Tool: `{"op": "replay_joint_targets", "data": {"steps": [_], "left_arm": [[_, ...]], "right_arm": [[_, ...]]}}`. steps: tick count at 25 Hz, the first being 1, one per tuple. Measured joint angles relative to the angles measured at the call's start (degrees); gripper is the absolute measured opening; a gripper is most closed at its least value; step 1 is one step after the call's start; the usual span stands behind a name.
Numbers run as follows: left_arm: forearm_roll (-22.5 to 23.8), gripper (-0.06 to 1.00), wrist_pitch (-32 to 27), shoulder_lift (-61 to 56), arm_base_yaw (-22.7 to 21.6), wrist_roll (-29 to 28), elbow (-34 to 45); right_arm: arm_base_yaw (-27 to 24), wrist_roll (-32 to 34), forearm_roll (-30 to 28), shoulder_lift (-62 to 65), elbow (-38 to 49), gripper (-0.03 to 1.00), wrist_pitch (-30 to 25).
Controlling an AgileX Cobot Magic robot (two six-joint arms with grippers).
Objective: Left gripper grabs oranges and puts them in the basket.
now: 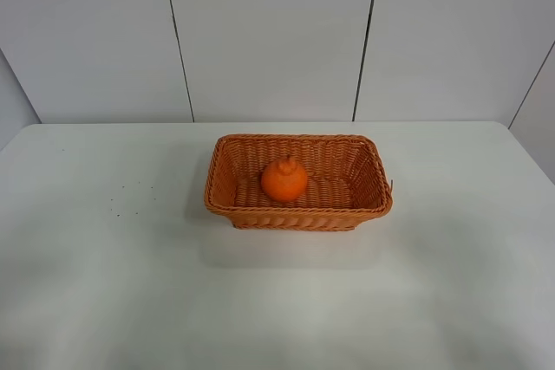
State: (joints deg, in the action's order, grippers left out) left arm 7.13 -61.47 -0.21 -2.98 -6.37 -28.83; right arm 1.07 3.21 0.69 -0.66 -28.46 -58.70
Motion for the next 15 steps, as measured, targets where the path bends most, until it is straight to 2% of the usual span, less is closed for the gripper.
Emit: {"op": "replay_joint_targets", "data": {"steps": [15], "left_arm": [[0.0, 0.89, 0.0, 0.0, 0.0, 0.0, 0.0]], "right_arm": [[0.0, 0.0, 0.0, 0.0, 0.0, 0.69, 0.0]]}}
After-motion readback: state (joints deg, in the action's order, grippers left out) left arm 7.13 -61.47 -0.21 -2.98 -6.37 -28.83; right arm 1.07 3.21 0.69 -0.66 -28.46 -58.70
